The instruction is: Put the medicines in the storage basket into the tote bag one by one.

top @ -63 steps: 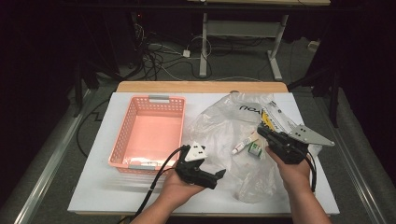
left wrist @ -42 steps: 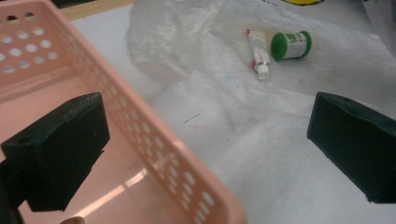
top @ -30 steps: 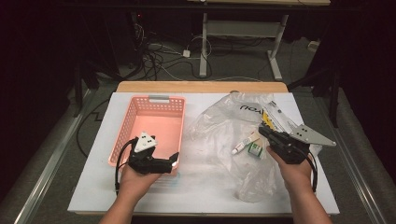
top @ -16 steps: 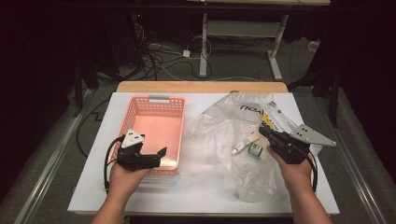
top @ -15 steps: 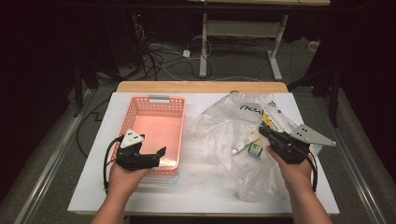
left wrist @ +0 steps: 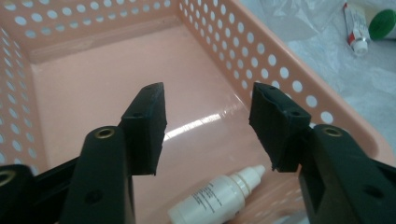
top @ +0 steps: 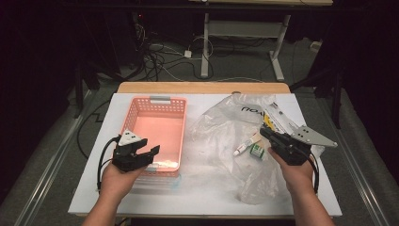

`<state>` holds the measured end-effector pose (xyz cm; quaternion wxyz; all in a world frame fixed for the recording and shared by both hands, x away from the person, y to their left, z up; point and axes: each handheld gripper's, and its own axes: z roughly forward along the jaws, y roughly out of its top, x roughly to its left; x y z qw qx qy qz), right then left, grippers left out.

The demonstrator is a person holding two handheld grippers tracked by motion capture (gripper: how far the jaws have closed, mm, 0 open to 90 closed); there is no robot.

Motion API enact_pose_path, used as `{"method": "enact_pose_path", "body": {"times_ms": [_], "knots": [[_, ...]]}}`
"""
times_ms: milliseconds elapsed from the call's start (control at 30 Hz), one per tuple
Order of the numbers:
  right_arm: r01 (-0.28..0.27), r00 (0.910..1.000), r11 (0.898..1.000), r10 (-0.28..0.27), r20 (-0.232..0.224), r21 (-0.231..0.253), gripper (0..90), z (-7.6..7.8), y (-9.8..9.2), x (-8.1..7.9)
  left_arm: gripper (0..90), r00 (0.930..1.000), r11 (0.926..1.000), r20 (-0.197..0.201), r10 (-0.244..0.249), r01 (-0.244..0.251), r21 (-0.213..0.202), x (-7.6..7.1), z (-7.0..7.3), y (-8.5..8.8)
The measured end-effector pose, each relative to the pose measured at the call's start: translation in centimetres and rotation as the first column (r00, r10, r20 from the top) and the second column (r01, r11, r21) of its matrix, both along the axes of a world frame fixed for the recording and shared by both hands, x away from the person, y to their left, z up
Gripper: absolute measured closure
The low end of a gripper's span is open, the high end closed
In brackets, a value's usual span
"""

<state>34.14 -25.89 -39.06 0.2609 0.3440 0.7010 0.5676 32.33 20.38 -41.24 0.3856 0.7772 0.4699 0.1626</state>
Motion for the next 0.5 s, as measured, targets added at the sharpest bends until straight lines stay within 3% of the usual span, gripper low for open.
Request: {"method": "enact_pose_path", "body": {"times_ms": [100,167,233,333,400,500], "knots": [[-0.003,1.0000,1.000,0.003,0.003,-0.001,90.0,0.04,-0.04,0.00,52.8,0.9994,0.9998,-0.029,0.020,-0.020,0.007,-0.07,0.07,0.34],[-0.001,1.0000,1.000,0.001,0.001,0.002,90.0,0.08,-0.04,-0.02,57.5,0.9977,0.9997,-0.066,0.017,-0.018,-0.014,-0.05,0.11,0.54],[0.000,1.0000,1.000,0.000,0.003,0.003,90.0,0.10,-0.08,-0.03,61.1,0.9967,0.9997,-0.077,0.022,-0.021,0.015,-0.18,0.10,0.33],[0.003,1.0000,1.000,-0.003,0.004,0.006,90.0,0.17,-0.09,-0.13,65.6,0.9918,0.9996,-0.128,0.008,-0.004,0.029,-0.05,0.17,0.11],[0.003,1.0000,1.000,-0.003,0.003,0.006,90.0,0.23,-0.09,-0.21,70.4,0.9871,0.9995,-0.160,-0.004,0.009,0.030,0.06,0.18,0.06],[0.001,1.0000,1.000,-0.001,0.009,0.004,90.0,0.31,-0.08,-0.27,81.8,0.9708,0.9988,-0.237,-0.037,0.044,0.023,0.49,0.15,0.04]]}}
